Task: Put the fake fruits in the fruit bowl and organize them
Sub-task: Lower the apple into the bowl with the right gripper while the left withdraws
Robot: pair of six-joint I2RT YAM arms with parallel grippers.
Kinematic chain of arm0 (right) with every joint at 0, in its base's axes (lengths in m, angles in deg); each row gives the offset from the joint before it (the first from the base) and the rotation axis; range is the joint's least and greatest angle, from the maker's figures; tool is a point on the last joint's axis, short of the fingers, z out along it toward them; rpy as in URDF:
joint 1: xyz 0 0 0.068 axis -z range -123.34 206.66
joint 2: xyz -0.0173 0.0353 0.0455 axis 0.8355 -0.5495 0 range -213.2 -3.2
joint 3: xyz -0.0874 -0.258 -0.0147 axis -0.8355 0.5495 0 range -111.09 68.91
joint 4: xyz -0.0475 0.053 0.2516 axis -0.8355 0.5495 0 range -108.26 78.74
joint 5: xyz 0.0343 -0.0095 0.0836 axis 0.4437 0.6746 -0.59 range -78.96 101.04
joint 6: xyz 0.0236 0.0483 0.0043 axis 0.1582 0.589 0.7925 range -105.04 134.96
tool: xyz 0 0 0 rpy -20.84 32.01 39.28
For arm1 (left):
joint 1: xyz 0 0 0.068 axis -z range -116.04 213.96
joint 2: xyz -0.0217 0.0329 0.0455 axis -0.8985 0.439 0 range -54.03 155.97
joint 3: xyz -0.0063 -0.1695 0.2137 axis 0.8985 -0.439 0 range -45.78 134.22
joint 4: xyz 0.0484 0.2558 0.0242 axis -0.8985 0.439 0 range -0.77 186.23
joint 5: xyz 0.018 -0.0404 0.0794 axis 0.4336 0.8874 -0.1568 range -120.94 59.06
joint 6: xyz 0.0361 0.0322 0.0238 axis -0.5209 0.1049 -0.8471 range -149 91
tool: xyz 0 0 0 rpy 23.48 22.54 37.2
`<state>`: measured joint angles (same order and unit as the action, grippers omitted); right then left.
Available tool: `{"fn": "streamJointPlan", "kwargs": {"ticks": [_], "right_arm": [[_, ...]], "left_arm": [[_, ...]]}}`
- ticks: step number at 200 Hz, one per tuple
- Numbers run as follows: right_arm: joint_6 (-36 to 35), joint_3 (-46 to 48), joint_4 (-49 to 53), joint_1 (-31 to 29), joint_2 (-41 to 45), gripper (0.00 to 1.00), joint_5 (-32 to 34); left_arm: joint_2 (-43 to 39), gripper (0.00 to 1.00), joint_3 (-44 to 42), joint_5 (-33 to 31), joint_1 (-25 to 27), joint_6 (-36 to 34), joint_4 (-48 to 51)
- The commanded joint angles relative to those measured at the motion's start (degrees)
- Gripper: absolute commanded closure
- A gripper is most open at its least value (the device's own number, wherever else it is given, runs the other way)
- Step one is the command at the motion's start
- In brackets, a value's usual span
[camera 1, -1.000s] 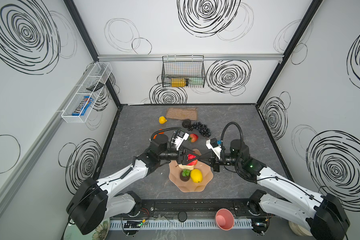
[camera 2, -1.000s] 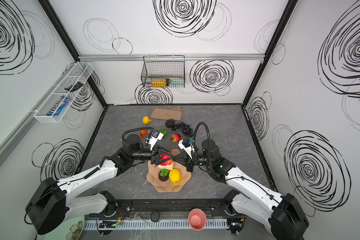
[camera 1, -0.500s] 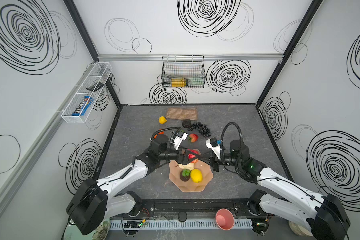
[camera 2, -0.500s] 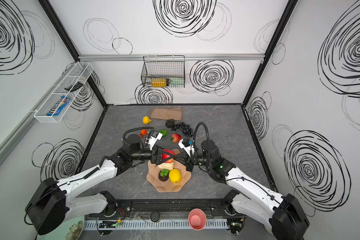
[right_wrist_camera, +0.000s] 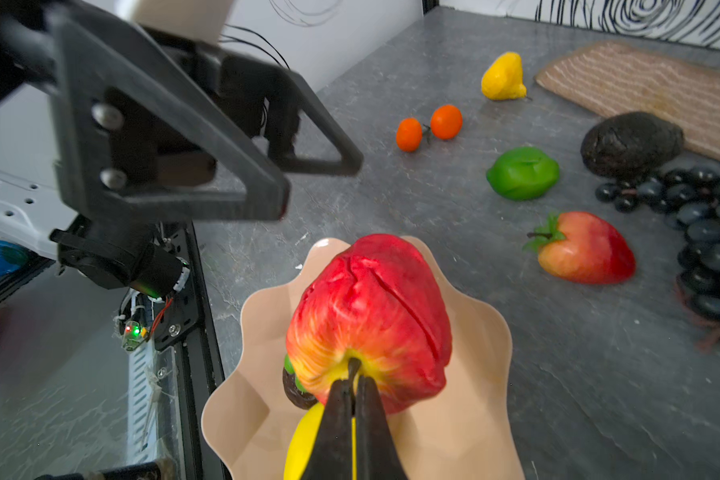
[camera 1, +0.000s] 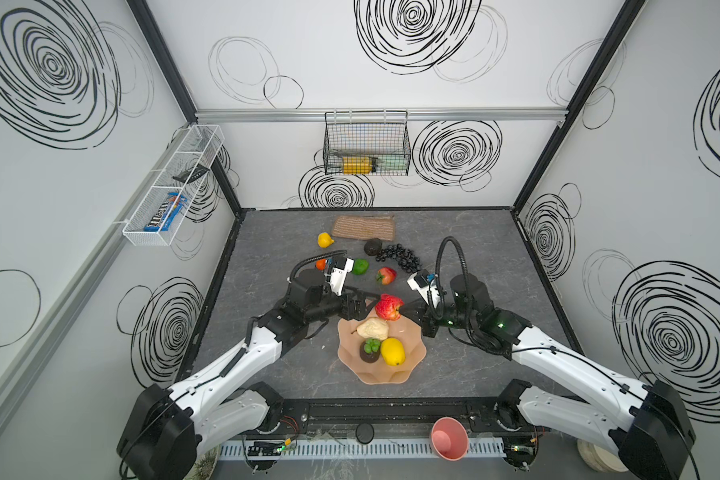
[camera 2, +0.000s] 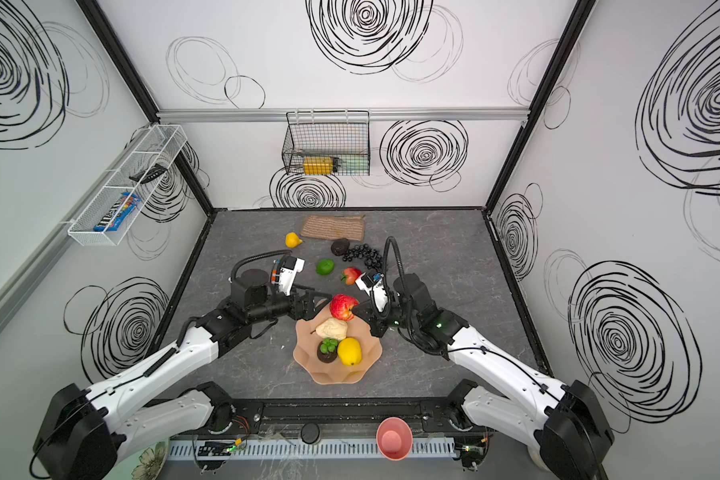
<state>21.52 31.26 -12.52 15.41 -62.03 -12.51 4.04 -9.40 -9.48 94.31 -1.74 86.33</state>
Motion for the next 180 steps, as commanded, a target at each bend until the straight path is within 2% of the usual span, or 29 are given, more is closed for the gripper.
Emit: {"fn": "streamJointPlan", "kwargs": {"ticks": [1,45,129,180], "right_arm": [[0.25,-2.48,8.33,-0.57,-1.48,1.00,4.21],[2.85,-4.19,14.28,-2.64,-4.08,1.00,5.94],[3.83,-7.02,19.15,-3.29,-8.06,1.00,9.48],[3.95,-7.97,18.26,-5.44,-11.31,1.00,9.55]], "left_arm": [[-3.30,0.04,1.56,-11.61,-1.85,-2.28,3.12],[-4.26,0.04,0.24,-11.44,-5.59,-0.45,3.53],[-3.13,0.04,-0.70,-9.14,-7.07,1.12,2.25],[-3.13,0.04,-0.87,-8.96,-7.20,1.33,2.00]]}}
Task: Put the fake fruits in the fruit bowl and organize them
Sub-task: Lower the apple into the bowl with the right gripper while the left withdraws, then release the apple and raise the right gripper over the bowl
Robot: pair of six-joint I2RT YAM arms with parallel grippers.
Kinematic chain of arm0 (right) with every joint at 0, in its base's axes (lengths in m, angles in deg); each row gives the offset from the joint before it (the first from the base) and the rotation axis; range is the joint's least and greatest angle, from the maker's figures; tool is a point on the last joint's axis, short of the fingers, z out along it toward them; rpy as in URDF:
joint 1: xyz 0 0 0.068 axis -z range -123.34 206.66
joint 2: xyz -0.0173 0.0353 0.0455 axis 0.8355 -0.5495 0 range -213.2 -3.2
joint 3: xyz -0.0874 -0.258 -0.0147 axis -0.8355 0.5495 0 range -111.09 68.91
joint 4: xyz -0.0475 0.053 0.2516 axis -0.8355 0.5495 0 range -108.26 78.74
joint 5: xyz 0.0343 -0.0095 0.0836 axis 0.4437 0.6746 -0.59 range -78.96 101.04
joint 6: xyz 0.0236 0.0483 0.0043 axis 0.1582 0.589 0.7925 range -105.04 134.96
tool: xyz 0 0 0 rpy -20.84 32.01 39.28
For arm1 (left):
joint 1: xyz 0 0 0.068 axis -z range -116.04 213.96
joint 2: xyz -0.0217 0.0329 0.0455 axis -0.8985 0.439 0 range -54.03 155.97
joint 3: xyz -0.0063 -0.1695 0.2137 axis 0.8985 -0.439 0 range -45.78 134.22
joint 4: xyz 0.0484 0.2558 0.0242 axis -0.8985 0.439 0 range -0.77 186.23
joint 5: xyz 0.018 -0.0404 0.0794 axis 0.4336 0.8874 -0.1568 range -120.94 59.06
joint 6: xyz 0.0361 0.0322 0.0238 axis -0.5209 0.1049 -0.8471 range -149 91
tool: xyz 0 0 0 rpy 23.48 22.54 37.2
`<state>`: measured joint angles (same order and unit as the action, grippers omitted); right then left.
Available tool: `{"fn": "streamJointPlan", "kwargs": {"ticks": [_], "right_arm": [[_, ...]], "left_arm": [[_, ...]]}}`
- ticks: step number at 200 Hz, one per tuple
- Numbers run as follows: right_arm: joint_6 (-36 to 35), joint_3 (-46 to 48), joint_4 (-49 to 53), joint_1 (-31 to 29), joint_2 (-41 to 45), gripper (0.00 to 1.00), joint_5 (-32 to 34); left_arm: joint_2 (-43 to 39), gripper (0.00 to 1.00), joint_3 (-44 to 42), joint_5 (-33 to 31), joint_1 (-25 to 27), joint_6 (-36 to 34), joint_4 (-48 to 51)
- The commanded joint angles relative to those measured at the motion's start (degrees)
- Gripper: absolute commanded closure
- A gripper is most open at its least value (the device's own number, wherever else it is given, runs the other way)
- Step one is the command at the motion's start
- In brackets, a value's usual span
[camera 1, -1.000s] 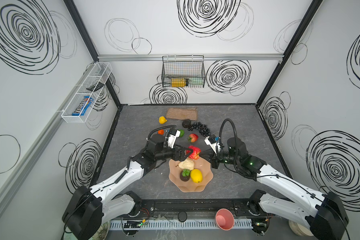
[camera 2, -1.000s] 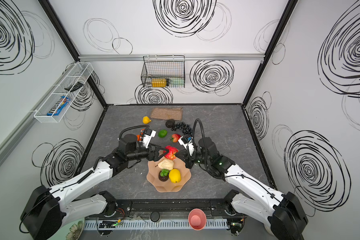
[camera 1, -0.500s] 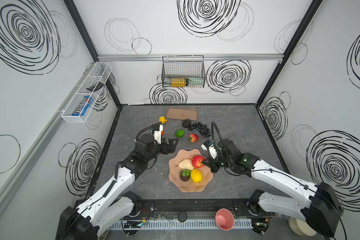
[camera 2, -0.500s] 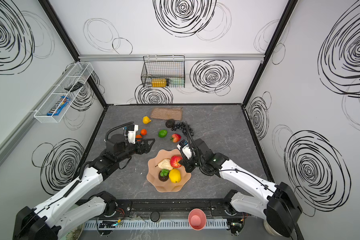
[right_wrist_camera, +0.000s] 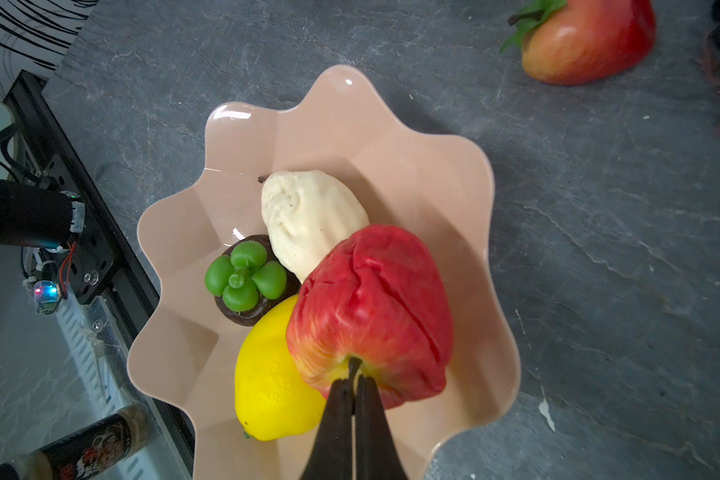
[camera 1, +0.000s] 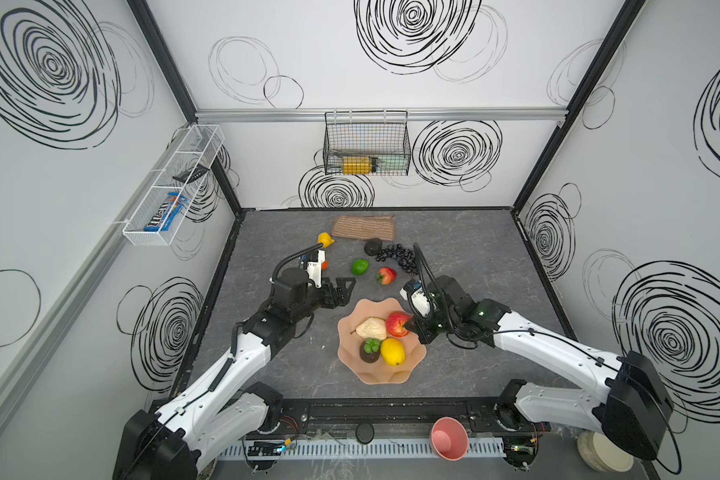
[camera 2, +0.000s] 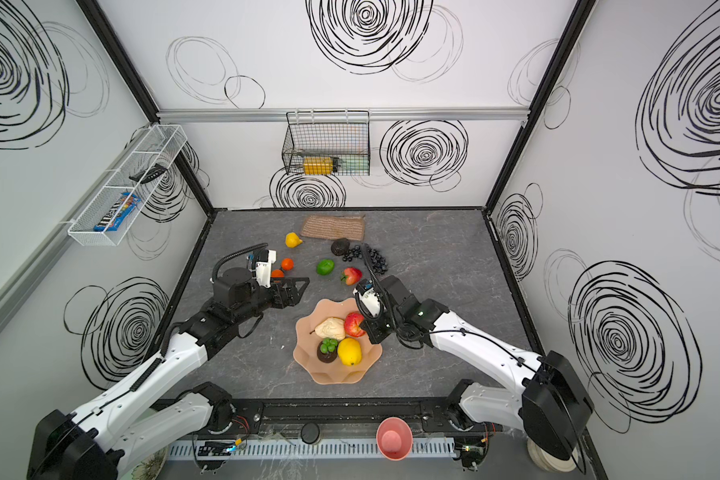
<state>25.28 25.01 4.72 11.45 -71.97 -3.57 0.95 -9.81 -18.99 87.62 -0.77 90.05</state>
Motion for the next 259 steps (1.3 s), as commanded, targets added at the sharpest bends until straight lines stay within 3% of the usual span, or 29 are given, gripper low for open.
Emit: {"fn": "streamJointPlan", "kwargs": {"ticks": [1,130,209,259], "right_arm": [[0.21,-1.76,0.97,-1.56,-1.41,1.00,0.62],[2.16,-6.97,4.42,-4.60,-10.30,1.00,4.19],[2.24,-7.29,4.40,-4.54,-7.56,0.85,5.34],[1.85,-8.18,4.82,-4.55,-7.47,0.95,5.60]], "left_arm": [[-0.05,0.04,-0.46,0.58,-0.53,0.35,-1.71],[0.30,0.04,-0.80,0.78,-0.57,0.54,-1.69],[0.25,0.04,-0.81,0.56,-0.59,0.57,-1.66],[0.43,0.04,-0.90,0.63,-0.71,0.60,-1.70]]}}
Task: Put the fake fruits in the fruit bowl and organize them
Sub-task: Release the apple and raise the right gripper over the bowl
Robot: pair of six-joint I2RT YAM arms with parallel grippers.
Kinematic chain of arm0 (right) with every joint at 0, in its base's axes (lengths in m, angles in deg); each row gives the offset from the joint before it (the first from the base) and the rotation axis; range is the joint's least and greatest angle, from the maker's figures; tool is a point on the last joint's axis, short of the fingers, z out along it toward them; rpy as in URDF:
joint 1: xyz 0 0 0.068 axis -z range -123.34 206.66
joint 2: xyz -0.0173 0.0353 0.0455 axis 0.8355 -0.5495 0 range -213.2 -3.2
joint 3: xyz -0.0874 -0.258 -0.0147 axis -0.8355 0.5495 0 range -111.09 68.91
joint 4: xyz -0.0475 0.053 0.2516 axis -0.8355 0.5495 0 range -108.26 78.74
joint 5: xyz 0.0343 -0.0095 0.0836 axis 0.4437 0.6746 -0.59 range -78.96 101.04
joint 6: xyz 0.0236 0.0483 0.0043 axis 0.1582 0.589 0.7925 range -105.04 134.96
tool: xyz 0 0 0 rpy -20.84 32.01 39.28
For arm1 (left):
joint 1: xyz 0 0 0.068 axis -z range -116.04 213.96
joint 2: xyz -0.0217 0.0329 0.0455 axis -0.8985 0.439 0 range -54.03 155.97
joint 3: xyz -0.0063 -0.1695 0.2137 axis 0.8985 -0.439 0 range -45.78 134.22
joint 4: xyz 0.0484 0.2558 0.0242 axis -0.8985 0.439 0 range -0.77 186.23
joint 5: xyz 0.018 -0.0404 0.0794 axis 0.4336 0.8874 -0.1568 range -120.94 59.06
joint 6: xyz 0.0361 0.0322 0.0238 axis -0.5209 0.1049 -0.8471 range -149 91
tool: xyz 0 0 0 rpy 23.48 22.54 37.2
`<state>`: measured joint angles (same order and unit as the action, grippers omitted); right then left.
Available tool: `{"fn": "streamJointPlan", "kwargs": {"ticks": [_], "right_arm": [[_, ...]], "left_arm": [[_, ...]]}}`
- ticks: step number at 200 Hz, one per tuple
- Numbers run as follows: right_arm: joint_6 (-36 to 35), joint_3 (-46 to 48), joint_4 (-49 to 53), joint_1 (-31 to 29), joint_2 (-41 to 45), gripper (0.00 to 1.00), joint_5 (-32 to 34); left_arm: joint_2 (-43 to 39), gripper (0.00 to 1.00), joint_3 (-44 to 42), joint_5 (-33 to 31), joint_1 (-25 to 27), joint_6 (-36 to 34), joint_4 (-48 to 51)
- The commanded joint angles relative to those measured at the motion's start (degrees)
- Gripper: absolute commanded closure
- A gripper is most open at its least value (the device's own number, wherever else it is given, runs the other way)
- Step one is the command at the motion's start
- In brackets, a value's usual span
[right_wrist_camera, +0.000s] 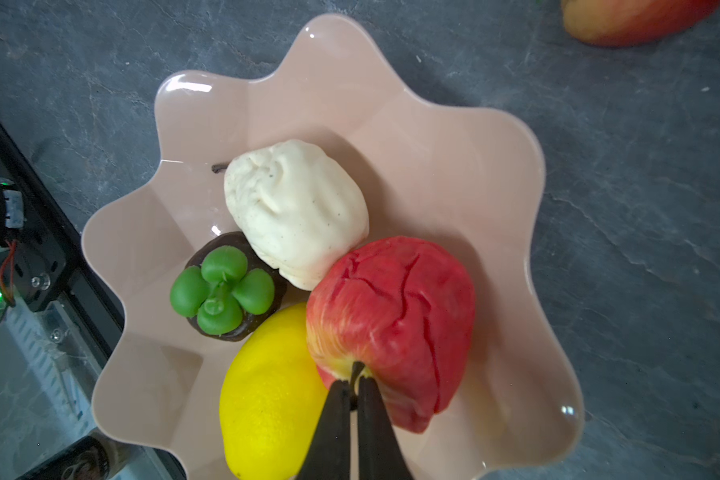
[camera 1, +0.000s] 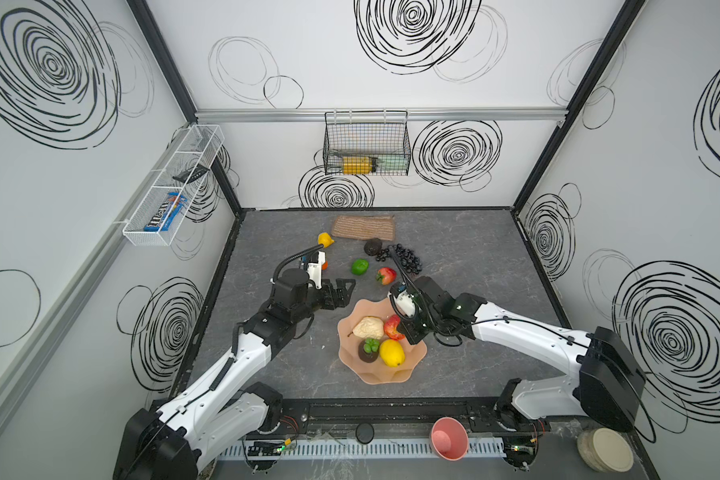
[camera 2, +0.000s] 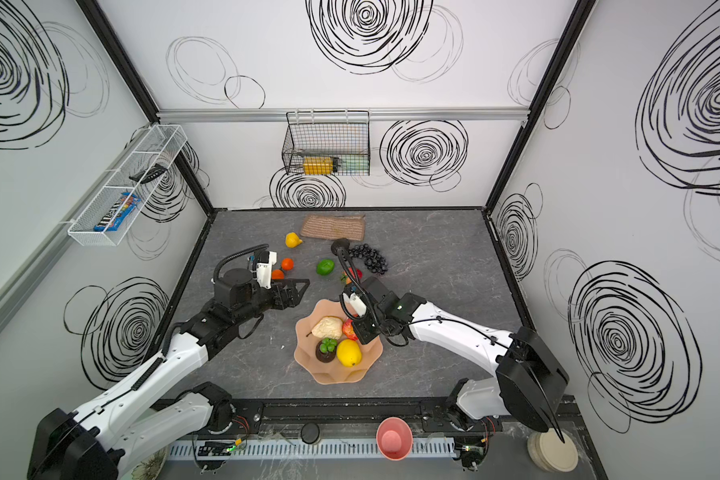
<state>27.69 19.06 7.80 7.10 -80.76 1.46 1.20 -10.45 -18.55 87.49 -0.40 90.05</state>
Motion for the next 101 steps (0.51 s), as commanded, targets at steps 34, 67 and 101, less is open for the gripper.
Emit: {"fn": "streamJointPlan", "kwargs": {"ticks": [34,67,101], "right_arm": [[-0.86,-3.53,2.83,-0.17,1.65,0.97,-0.23],[-1.08,-3.94,3.14,-0.23,1.89,0.97,-3.80],[0.40,-2.63,2.26,1.31,0.93,0.97,-4.48]], "left_arm": [[0.15,0.04,-0.26,0.19,-0.51,0.23,-1.70],[0.15,0.04,-0.30,0.26,-0.59,0.29,-1.85],[0.06,0.04,-0.35,0.38,-0.71,0.32,-2.01]]}}
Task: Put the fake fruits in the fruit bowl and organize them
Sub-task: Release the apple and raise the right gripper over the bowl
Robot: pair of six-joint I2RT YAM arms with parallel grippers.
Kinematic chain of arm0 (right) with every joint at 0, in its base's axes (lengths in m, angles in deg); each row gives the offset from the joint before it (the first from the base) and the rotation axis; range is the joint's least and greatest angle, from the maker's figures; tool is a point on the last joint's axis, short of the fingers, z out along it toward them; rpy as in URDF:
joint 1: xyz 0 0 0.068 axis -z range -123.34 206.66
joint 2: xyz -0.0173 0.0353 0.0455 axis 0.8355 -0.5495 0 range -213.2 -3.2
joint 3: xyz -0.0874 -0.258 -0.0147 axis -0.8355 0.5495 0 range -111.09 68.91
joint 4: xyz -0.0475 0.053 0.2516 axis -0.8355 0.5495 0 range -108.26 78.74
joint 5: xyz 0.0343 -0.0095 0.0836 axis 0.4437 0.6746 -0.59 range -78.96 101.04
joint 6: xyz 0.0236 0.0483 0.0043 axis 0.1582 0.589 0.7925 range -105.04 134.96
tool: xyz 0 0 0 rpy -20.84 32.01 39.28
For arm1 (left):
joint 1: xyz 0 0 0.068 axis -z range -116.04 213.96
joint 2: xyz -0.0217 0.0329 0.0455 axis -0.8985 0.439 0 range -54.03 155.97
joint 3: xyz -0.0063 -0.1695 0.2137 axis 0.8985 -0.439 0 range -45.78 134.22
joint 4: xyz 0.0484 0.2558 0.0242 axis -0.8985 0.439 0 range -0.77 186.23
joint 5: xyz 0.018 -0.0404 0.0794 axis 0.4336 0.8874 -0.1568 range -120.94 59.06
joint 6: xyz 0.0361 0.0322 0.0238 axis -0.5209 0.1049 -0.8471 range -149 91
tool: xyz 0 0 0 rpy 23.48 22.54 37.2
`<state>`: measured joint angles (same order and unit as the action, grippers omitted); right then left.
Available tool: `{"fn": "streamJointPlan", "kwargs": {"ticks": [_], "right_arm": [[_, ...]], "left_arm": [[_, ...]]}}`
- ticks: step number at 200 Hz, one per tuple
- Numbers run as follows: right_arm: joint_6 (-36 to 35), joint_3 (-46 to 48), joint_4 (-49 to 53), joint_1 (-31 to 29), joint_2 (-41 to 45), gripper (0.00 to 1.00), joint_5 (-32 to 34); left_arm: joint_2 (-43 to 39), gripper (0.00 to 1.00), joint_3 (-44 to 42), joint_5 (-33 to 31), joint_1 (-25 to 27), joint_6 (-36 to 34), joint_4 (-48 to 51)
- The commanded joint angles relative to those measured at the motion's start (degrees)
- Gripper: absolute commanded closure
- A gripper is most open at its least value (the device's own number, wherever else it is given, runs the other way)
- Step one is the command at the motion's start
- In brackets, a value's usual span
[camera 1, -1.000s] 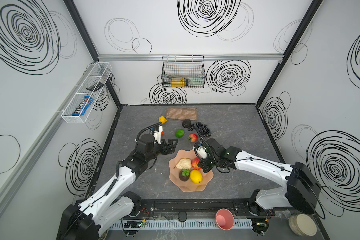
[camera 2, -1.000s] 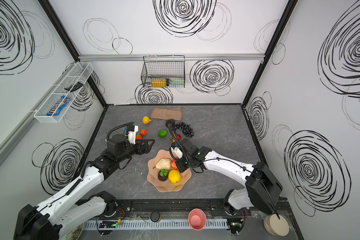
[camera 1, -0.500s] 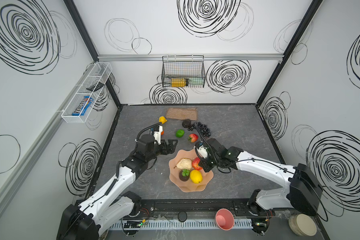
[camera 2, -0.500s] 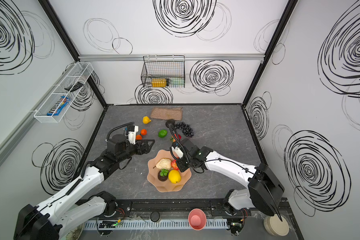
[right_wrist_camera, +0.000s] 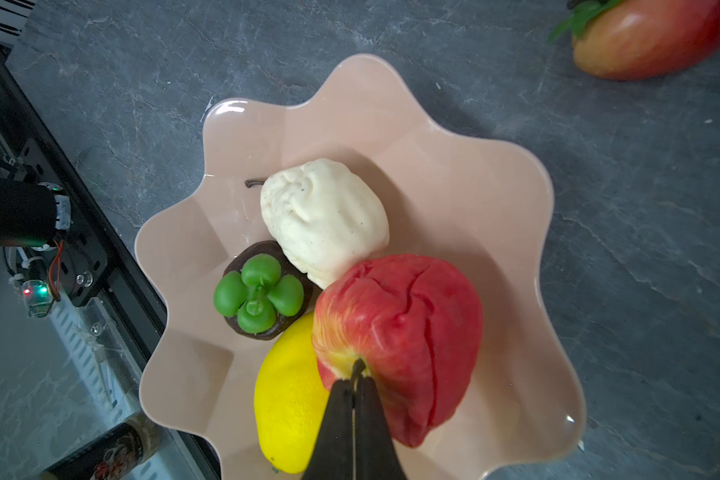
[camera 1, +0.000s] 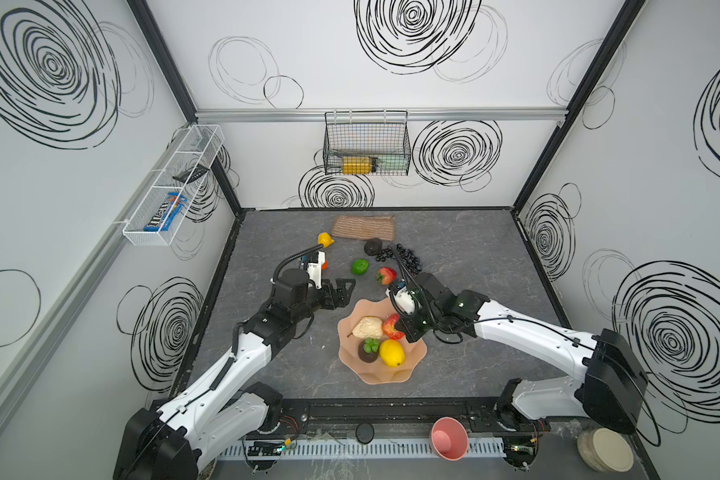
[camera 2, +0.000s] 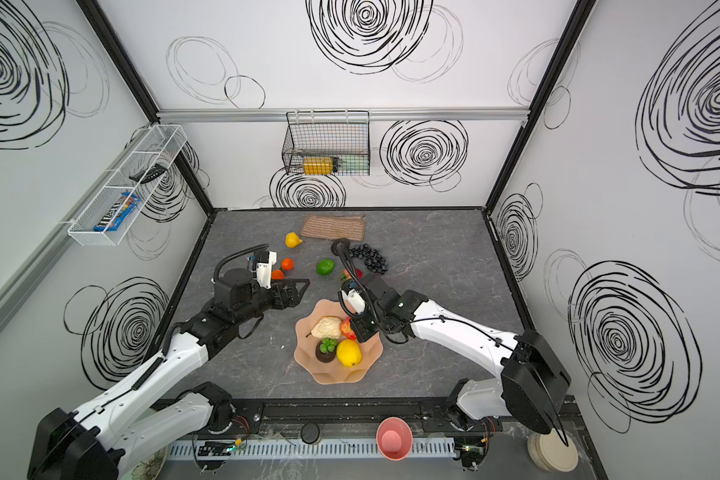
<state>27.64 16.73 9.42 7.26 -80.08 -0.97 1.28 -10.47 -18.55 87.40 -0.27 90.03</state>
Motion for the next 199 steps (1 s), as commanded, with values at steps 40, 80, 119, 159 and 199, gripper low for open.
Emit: {"fn": "streamJointPlan", "kwargs": {"ticks": [40,80,119,159,199], "right_arm": [[2.24,0.08,-0.58,2.86,-0.69,0.95,-2.89],[2.43,-0.39,-0.12,3.49,-2.37,0.92,-1.65],[1.93,-1.21,0.27,3.49,-2.74,0.84,-0.35],[0.70,-2.70,1.60,3.31,-1.66,0.69,1.20],[-2.09,-5.71,3.53,2.28,-0.65,0.58,4.29]], "left_arm": [[-0.11,0.04,-0.33,0.41,-0.68,0.23,-1.86],[-0.06,0.04,-0.33,0.47,-0.70,0.26,-1.99],[-0.03,0.04,-0.24,0.54,-0.77,0.19,-2.01],[-0.28,0.04,-0.12,0.28,-0.86,0.10,-1.68],[-1.07,0.04,-0.15,-1.31,-0.98,0.10,-1.00]]}}
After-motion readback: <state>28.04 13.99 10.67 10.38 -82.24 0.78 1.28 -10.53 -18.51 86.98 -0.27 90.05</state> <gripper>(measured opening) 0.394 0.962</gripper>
